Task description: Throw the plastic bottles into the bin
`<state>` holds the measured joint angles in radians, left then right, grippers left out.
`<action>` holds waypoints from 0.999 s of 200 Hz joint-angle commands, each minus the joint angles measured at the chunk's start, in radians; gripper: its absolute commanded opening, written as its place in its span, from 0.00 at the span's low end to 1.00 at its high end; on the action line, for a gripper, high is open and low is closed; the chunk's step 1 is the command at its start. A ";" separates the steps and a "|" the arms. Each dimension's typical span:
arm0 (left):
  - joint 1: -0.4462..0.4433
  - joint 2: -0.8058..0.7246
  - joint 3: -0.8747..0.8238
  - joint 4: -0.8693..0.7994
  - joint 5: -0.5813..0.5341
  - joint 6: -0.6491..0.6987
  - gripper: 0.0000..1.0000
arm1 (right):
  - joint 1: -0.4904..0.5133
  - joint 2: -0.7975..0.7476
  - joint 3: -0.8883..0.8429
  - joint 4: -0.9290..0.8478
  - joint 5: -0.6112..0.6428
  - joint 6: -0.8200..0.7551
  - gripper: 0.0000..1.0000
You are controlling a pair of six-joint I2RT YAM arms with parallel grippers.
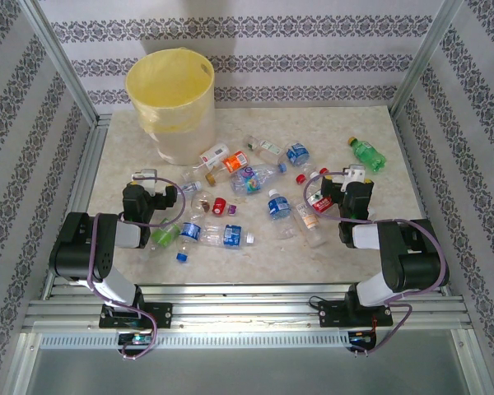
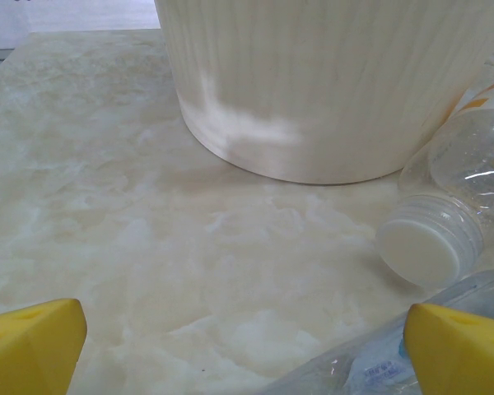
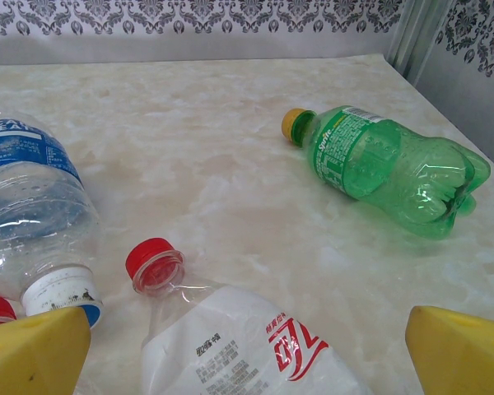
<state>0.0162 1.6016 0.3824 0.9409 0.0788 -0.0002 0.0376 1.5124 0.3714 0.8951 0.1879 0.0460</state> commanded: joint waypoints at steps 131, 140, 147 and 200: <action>0.009 -0.769 0.101 -0.699 -0.053 -0.174 0.99 | 0.060 -0.642 0.247 -0.948 -0.204 0.098 0.98; 0.008 -0.821 0.140 -0.783 -0.023 -0.187 1.00 | 0.062 -0.671 0.287 -1.033 -0.252 0.126 0.98; 0.007 -0.853 0.174 -0.846 -0.004 -0.206 1.00 | 0.062 -0.683 0.321 -1.104 -0.289 0.152 0.98; -0.034 -0.900 0.432 -1.265 0.211 -0.360 1.00 | 0.091 -0.603 0.519 -1.578 -0.511 0.287 0.98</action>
<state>0.0105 0.7002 0.7395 -0.0463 0.1650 -0.2543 0.1028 0.8551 0.8253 -0.3622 -0.1829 0.2466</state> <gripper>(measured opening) 0.997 0.980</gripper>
